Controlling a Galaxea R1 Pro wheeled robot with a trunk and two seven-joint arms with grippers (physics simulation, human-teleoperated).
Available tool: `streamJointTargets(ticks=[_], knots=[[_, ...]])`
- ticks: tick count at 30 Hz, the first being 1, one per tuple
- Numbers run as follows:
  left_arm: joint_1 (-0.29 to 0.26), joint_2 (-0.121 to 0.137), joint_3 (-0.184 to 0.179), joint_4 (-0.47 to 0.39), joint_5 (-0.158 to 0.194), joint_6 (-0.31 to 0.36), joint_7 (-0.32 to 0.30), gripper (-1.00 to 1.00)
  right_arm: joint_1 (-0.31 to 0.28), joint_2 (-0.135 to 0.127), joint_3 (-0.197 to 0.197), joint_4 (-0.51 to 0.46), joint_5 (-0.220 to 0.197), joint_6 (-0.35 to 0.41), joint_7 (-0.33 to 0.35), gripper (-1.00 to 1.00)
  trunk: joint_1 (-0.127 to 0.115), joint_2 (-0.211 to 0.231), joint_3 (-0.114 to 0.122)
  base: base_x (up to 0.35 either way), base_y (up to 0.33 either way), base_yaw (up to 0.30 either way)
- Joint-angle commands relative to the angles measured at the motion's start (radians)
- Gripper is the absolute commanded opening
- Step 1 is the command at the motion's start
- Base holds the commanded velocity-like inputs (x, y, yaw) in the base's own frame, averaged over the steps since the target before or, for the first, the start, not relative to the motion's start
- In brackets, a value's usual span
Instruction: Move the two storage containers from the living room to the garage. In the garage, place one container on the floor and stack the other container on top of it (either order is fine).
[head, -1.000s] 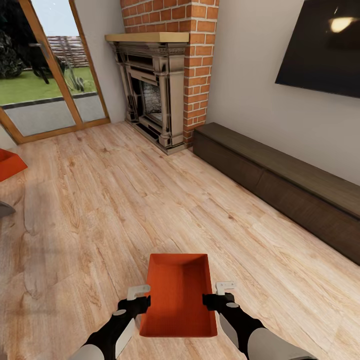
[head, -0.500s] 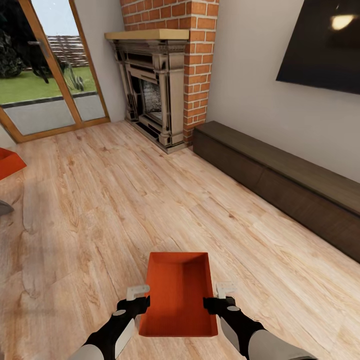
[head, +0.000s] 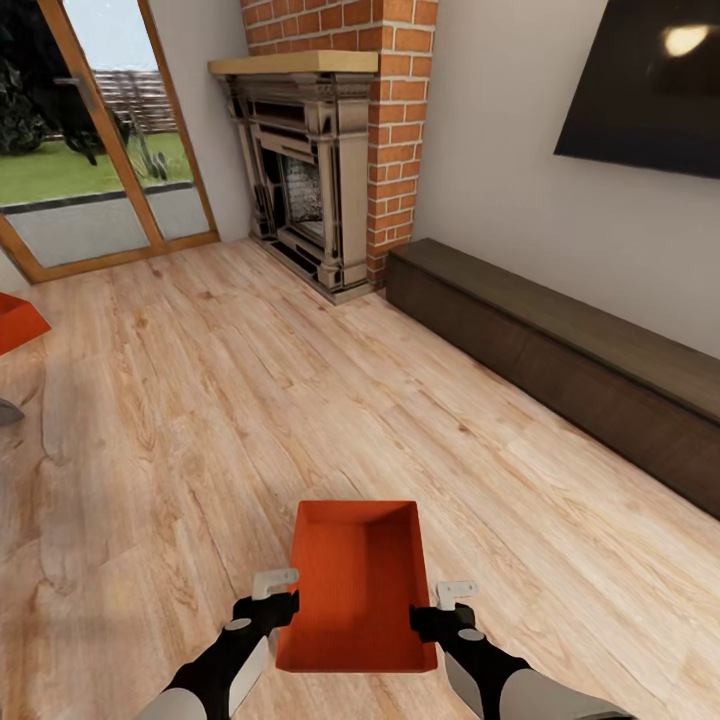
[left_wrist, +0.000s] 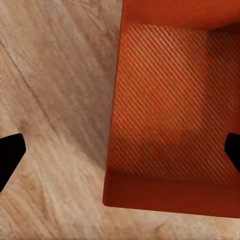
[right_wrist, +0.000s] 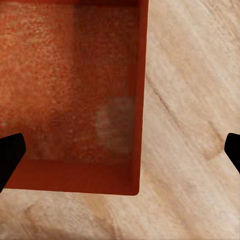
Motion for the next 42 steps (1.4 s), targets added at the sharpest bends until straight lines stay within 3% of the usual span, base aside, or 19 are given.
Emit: streamJointTargets(ticks=[1,5,8,12,32,38,42], knots=[[0.000,0.001,-0.004,-0.004,0.005,0.003,0.005,1.00,-0.001,0.000,0.008,0.000,-0.003,-0.003,-0.005,1.00,0.004,-0.008,-0.004,0.000,0.000,0.000],[0.000,0.006,-0.009,-0.017,-0.018,0.006,0.005,1.00,-0.001,0.000,0.008,-0.001,-0.002,-0.004,-0.005,1.00,0.019,-0.036,-0.016,0.000,0.000,0.000],[0.000,0.009,-0.009,-0.022,-0.067,0.006,0.005,1.00,-0.001,0.002,0.010,-0.006,-0.001,-0.005,-0.006,1.00,0.031,-0.057,-0.026,0.000,0.000,0.000],[0.000,0.008,-0.010,-0.022,-0.087,0.006,0.005,1.00,-0.001,0.003,0.011,-0.008,0.001,-0.006,-0.006,1.00,0.046,-0.085,-0.038,0.000,0.000,0.000],[0.000,0.008,-0.010,-0.020,-0.092,0.000,0.005,1.00,-0.001,0.000,0.011,-0.011,0.001,-0.005,-0.006,1.00,0.123,-0.225,-0.101,0.000,0.000,0.000],[0.000,0.008,-0.009,-0.021,-0.092,-0.004,0.005,1.00,-0.001,-0.003,0.008,-0.011,0.000,-0.008,-0.006,1.00,0.123,-0.225,-0.101,0.000,0.000,0.000],[0.000,0.007,-0.008,-0.016,-0.092,-0.003,0.005,1.00,-0.001,-0.005,0.006,-0.012,0.000,-0.008,-0.006,1.00,0.138,-0.253,-0.114,0.000,0.000,0.000]])
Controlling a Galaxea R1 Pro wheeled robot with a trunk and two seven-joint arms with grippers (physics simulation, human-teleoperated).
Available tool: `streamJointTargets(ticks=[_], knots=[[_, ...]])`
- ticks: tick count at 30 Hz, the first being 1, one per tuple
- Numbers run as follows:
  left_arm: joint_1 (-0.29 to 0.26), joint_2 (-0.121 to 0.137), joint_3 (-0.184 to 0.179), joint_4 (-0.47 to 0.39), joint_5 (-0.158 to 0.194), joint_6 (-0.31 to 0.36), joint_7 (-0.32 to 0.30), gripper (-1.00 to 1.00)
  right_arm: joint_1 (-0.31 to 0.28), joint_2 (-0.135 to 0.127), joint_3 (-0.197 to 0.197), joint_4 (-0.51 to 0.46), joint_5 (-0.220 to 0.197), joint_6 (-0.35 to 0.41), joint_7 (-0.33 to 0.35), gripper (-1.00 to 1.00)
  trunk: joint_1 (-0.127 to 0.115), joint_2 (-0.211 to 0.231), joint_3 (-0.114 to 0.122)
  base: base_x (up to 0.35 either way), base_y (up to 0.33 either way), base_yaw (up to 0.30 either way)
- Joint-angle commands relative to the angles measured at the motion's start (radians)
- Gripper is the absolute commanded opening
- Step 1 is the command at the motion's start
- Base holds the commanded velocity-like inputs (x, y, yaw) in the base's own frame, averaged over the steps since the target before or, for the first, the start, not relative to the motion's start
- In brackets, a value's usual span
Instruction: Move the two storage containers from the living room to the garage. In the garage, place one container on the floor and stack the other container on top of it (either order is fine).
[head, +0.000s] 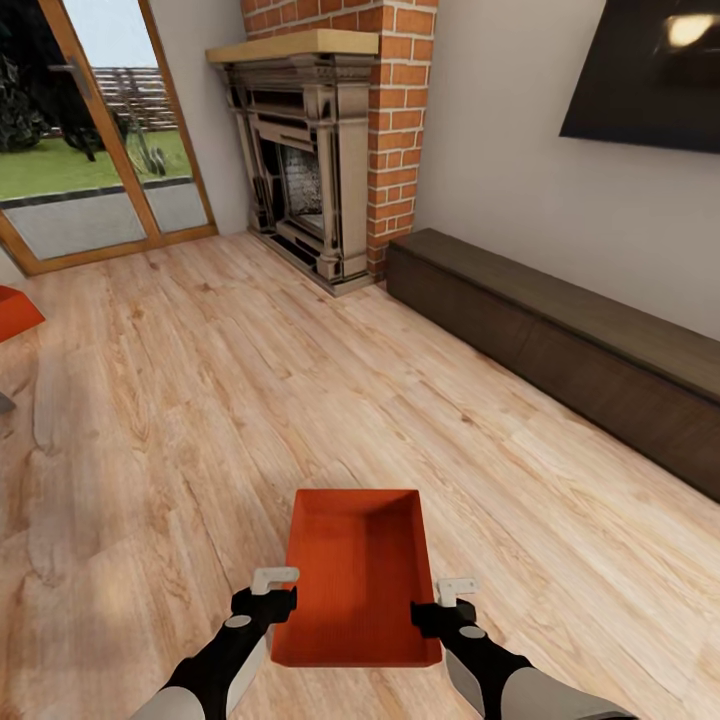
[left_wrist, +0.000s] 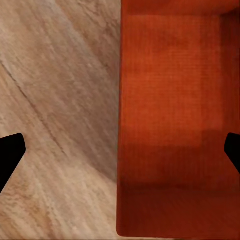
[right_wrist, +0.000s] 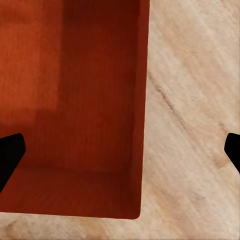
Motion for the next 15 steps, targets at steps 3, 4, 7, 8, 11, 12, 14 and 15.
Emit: streamJointTargets(ticks=[3,4,7,8,11,12,14,15], knots=[[0.000,0.000,-0.001,0.004,0.002,0.003,0.005,1.00,-0.001,0.000,0.008,0.000,-0.004,-0.003,-0.005,1.00,0.011,-0.022,-0.010,0.000,0.000,0.000],[0.000,0.001,0.001,0.006,0.004,0.003,0.005,1.00,-0.001,0.000,0.008,-0.001,-0.004,-0.004,-0.005,1.00,0.015,-0.029,-0.013,0.000,0.000,0.000],[0.000,0.001,0.002,0.009,0.005,0.003,0.005,1.00,-0.001,0.000,0.009,-0.012,-0.004,-0.004,-0.005,1.00,0.027,-0.050,-0.023,0.000,0.000,0.000],[0.000,0.001,0.002,0.009,0.005,0.003,0.005,1.00,-0.001,0.000,0.009,-0.015,-0.004,-0.004,-0.005,1.00,0.031,-0.057,-0.026,0.000,0.000,0.000],[0.000,0.001,0.002,0.010,0.005,0.003,0.005,1.00,-0.001,0.001,0.011,-0.022,-0.004,-0.003,-0.005,1.00,0.042,-0.078,-0.035,0.000,0.000,0.000],[0.000,0.001,0.002,0.010,0.005,0.004,0.005,1.00,-0.001,0.001,0.011,-0.023,-0.004,-0.004,-0.005,1.00,0.046,-0.085,-0.038,0.000,0.000,0.000],[0.000,0.001,0.002,0.010,0.006,0.003,0.005,1.00,-0.001,0.000,0.011,-0.025,-0.004,-0.004,-0.005,1.00,0.054,-0.099,-0.045,0.000,0.000,0.000],[0.000,0.001,0.002,0.009,0.006,0.003,0.005,1.00,-0.001,0.000,0.011,-0.026,-0.004,-0.004,-0.005,1.00,0.057,-0.106,-0.048,0.000,0.000,0.000]])
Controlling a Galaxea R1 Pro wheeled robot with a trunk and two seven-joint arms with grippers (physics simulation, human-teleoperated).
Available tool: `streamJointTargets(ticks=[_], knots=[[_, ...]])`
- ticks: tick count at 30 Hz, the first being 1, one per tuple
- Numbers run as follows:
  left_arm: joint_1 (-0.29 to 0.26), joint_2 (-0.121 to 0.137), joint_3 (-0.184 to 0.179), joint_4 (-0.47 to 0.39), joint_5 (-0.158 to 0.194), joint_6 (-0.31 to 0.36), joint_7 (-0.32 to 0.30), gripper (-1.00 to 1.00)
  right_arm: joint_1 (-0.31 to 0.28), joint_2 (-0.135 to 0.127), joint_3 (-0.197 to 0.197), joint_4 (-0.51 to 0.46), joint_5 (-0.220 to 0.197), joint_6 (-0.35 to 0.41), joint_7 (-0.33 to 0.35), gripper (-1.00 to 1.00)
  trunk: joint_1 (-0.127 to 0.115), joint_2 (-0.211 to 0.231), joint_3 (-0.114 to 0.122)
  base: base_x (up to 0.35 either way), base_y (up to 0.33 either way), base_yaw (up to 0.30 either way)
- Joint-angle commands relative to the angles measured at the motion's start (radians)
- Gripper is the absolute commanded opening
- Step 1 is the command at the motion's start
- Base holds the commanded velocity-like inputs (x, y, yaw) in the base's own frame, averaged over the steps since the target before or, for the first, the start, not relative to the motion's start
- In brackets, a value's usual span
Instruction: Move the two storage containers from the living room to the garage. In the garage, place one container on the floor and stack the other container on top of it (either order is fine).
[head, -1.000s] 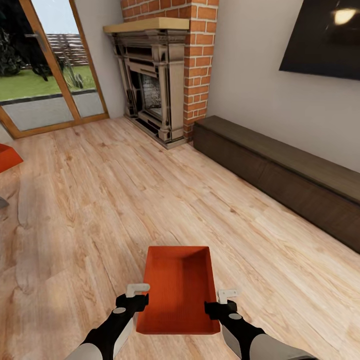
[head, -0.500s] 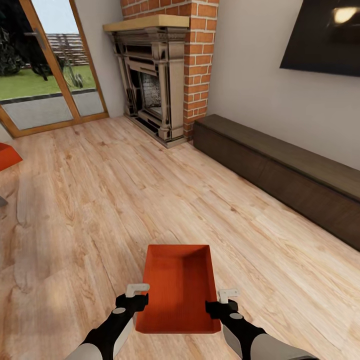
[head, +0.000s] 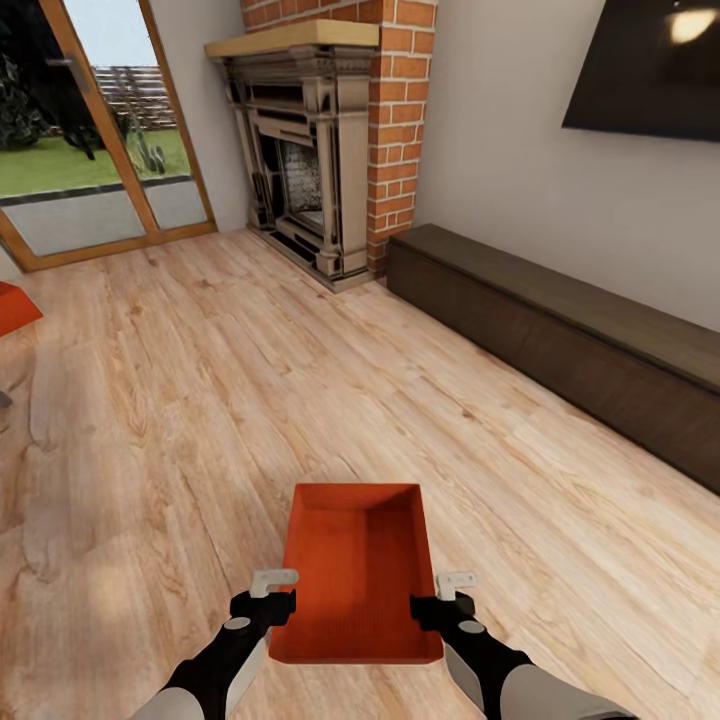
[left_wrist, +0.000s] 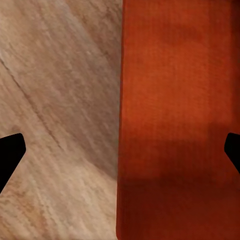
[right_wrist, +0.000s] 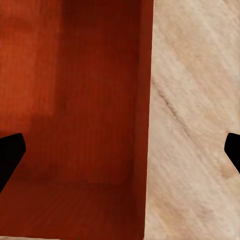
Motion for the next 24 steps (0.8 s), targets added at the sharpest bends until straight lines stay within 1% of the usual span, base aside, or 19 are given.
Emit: streamJointTargets(ticks=[1,7,9,12,17,20,24], knots=[[0.000,0.000,-0.003,-0.001,0.000,0.001,0.005,1.00,-0.001,0.000,0.008,0.001,-0.004,-0.003,-0.005,1.00,0.004,-0.008,-0.004,0.000,0.000,0.000],[0.000,0.000,-0.003,-0.004,0.001,0.001,0.005,1.00,-0.001,-0.001,0.005,-0.003,-0.004,-0.004,-0.005,1.00,0.027,-0.050,-0.023,0.000,0.000,0.000],[0.000,0.000,-0.003,-0.004,0.001,0.001,0.005,1.00,-0.001,-0.010,0.003,-0.005,-0.004,-0.006,-0.005,1.00,0.027,-0.050,-0.023,0.000,0.000,0.000],[0.000,0.000,-0.003,-0.004,0.001,-0.001,0.005,1.00,-0.001,-0.033,0.000,-0.030,-0.007,-0.004,-0.006,1.00,0.027,-0.050,-0.023,0.000,0.000,0.000],[0.000,0.000,-0.003,-0.004,0.002,-0.003,0.005,1.00,-0.001,-0.049,-0.002,-0.051,-0.014,0.003,-0.006,1.00,0.027,-0.050,-0.023,0.000,0.000,0.000],[0.000,0.000,-0.003,-0.006,0.002,-0.004,0.005,1.00,-0.001,-0.065,-0.004,-0.055,-0.017,0.003,-0.006,1.00,0.027,-0.050,-0.023,0.000,0.000,0.000],[0.000,0.000,-0.001,-0.007,0.002,-0.004,0.005,1.00,-0.001,-0.070,-0.004,-0.055,-0.018,0.005,-0.005,1.00,0.027,-0.050,-0.023,0.000,0.000,0.000]])
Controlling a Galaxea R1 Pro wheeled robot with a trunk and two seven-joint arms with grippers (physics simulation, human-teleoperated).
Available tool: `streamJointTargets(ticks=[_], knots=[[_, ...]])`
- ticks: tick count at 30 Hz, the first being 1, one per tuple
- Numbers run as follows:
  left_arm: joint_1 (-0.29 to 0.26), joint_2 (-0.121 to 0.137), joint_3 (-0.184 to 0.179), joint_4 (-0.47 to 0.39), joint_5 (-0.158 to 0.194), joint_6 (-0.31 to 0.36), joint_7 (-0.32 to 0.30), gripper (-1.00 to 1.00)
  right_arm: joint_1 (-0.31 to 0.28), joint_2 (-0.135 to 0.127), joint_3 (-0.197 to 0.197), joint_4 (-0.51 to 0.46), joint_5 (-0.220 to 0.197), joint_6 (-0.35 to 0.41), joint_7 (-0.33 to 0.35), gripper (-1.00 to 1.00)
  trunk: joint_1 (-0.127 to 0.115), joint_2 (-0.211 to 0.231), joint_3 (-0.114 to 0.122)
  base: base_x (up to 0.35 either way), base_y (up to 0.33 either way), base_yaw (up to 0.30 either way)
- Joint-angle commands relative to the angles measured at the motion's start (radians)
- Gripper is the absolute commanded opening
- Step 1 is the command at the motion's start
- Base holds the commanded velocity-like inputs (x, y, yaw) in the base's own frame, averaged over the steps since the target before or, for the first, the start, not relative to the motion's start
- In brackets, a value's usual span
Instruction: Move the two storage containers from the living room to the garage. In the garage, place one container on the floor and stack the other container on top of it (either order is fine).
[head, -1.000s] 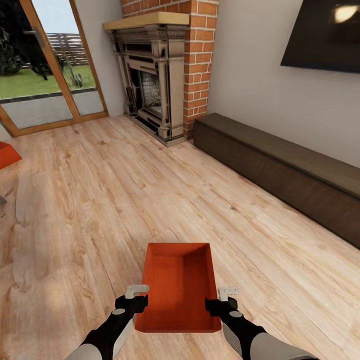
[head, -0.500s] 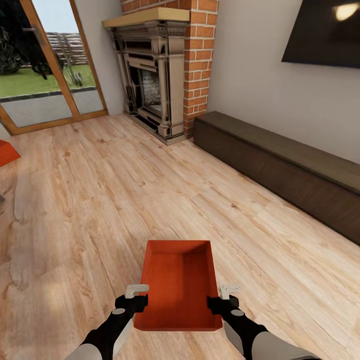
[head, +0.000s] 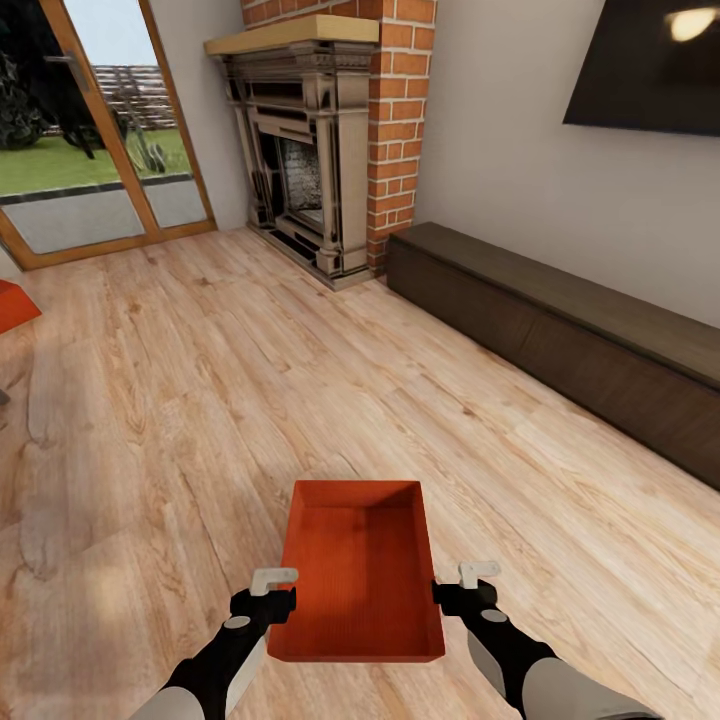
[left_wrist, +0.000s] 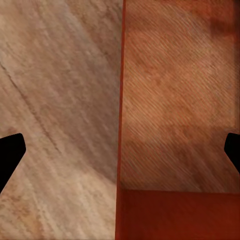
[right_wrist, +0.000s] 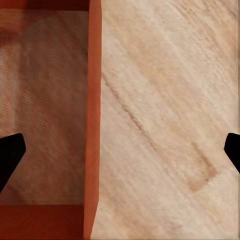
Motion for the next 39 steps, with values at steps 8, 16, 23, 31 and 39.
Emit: streamJointTargets(ticks=[8,16,23,31,39], knots=[[0.000,0.000,-0.002,-0.002,0.001,0.000,0.005,1.00,-0.001,0.010,0.008,0.001,-0.007,-0.002,-0.005,1.00,0.000,0.000,-0.001,0.000,0.000,0.000],[0.000,0.000,-0.002,-0.003,0.001,0.000,0.005,1.00,-0.001,0.016,0.008,0.001,-0.008,-0.006,-0.004,1.00,0.000,0.000,-0.001,0.000,0.000,0.000],[0.000,0.000,-0.002,-0.004,0.001,0.000,0.005,1.00,-0.001,0.018,0.008,0.001,-0.008,-0.006,0.004,1.00,0.000,0.000,-0.001,0.000,0.000,0.000],[0.000,0.000,-0.002,-0.006,0.001,0.000,0.005,1.00,-0.001,0.019,0.008,0.001,-0.008,-0.006,0.006,1.00,0.000,0.000,-0.001,0.000,0.000,0.000],[0.000,0.000,-0.002,-0.007,0.001,-0.002,0.005,1.00,-0.001,0.018,0.008,0.001,-0.008,-0.008,0.006,1.00,0.000,0.000,-0.001,0.000,0.000,0.000]])
